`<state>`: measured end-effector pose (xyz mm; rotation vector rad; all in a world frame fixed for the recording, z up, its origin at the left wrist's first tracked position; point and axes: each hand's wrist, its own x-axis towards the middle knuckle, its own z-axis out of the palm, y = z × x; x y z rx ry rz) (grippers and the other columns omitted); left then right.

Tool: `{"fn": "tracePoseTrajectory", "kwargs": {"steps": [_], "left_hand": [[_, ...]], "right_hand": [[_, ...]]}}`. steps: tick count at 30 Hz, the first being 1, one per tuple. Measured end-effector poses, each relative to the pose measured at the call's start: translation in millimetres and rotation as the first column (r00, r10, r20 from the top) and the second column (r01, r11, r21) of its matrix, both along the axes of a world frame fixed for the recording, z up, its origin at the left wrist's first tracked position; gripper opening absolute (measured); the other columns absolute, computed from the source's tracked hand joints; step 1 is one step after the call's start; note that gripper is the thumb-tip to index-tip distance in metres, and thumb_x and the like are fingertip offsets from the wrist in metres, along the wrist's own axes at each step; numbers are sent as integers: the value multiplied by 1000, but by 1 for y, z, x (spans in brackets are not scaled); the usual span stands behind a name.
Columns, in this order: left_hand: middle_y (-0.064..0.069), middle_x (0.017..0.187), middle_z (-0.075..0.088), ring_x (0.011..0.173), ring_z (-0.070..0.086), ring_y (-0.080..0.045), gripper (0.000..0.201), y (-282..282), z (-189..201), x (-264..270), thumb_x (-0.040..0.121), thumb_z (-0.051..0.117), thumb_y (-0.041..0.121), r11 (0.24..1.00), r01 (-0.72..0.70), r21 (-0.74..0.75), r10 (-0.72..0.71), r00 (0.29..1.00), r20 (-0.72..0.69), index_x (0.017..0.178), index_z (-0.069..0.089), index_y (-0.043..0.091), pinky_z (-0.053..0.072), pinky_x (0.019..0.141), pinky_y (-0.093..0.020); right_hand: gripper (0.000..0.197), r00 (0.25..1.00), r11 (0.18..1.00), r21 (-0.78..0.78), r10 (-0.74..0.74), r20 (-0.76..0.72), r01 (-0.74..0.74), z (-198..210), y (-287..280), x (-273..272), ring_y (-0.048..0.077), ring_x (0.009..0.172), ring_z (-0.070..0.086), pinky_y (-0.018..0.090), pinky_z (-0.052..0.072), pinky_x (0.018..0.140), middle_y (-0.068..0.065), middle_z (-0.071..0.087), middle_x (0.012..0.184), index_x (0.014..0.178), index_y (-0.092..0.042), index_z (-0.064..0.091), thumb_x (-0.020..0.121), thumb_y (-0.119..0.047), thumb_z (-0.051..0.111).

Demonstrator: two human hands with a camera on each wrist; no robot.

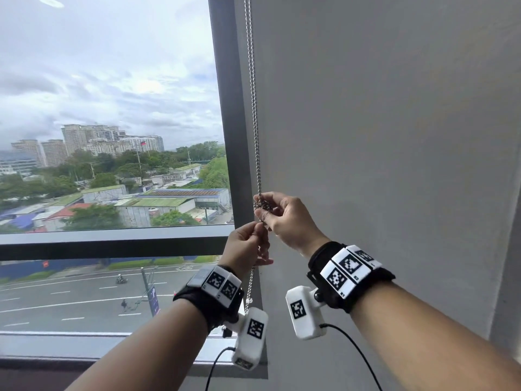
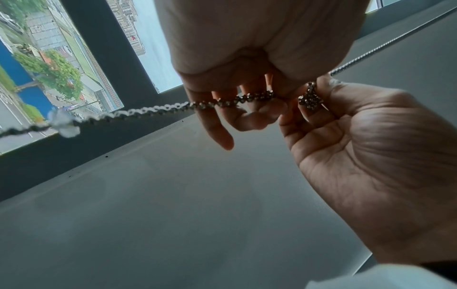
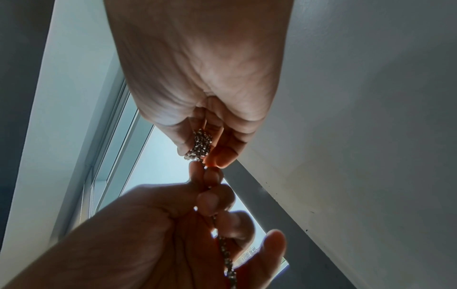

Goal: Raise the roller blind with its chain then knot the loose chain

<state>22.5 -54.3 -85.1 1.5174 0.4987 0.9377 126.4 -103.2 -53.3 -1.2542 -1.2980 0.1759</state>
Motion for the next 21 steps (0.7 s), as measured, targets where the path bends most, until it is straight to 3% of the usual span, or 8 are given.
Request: {"fn": "tracePoseTrajectory", "kwargs": {"steps": [6,10,13,16,21], "left_hand": [[-3,56,50,40,48,-10,31,-4,2,-4,97,41,22,1000,1,15,-1,1000,-11,70,51,12,54,56,-32],[-3,54,53,41,54,-12,32,-3,4,-10,97,40,21,999,17,33,-16,999,-28,69,52,11,48,57,-28],[0,50,55,41,56,-11,32,2,6,-16,97,41,20,998,27,56,-24,998,-51,68,52,11,46,50,-22],[1,52,60,42,58,-10,31,8,8,-23,95,44,26,993,38,111,-25,992,-120,71,58,14,43,49,-21],[3,51,63,39,56,-6,22,12,17,-39,93,51,20,984,51,173,-16,980,-196,76,63,12,38,47,-22]], "right_hand": [[23,999,999,-21,-41,32,42,2,-3,-3,7,65,59,28,55,73,-1,70,83,110,-21,70,88,-19,69],[23,994,996,-37,-78,70,81,6,-8,-9,10,69,61,27,56,78,0,71,81,111,-20,70,87,-19,70],[25,986,992,-43,-115,120,120,11,-12,-14,5,63,58,15,49,70,-8,65,73,113,-17,70,88,-18,70],[28,970,984,-58,-158,184,171,15,-15,-19,0,58,55,5,43,63,-8,64,72,115,-15,69,88,-19,70],[37,930,963,-116,-199,308,244,23,-24,-22,8,82,59,16,45,86,4,73,108,123,-13,66,88,-25,69]]}}
